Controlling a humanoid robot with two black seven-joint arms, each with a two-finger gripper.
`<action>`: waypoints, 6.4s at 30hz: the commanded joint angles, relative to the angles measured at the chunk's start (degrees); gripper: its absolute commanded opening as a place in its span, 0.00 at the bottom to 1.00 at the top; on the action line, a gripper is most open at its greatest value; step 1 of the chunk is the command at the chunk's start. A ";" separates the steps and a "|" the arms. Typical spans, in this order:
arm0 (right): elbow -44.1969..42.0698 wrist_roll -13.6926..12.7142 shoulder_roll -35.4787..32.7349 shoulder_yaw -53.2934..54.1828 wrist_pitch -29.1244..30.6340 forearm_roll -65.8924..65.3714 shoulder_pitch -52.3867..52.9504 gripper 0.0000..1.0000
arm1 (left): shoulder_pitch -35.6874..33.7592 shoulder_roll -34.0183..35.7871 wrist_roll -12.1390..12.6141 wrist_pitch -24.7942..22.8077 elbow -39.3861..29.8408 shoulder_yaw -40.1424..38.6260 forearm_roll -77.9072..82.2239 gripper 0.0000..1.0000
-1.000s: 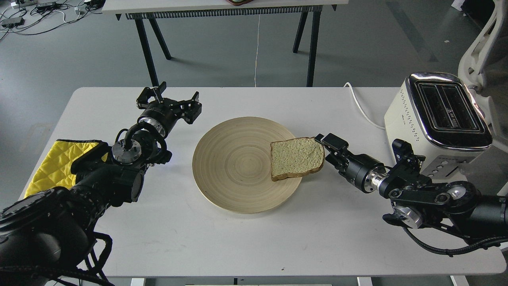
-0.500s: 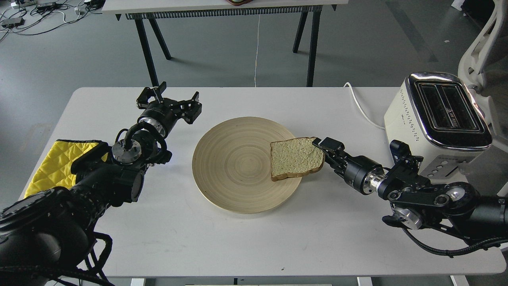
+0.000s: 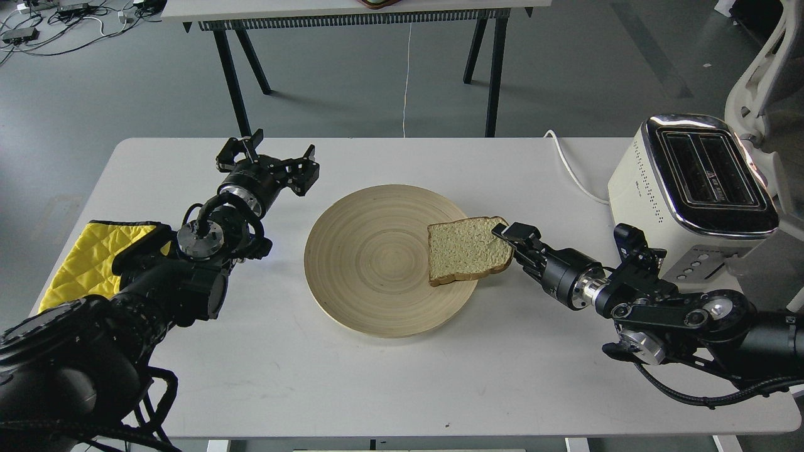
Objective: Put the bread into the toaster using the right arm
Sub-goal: 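Lift the bread slice off the plate with the right gripper, then lower the held bread slice into the toaster slot, then release the bread and raise the right gripper away from the toaster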
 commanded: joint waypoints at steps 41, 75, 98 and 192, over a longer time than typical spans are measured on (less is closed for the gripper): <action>2.63 -3.42 -25.38 14.90 -0.70 -0.18 17.03 0.00 | 0.00 0.00 0.00 0.00 0.00 0.00 -0.02 1.00; 8.08 -7.64 -39.72 -23.88 3.25 -18.28 41.22 0.00 | 0.00 0.00 0.09 0.00 0.00 0.00 -0.02 1.00; 11.68 -9.75 -42.53 -24.06 5.27 -20.83 41.22 0.00 | 0.00 0.00 0.09 0.00 0.00 0.00 0.06 1.00; -14.23 -5.27 3.78 43.97 41.36 32.17 -11.95 1.00 | 0.00 0.00 0.09 0.00 0.00 0.00 0.06 1.00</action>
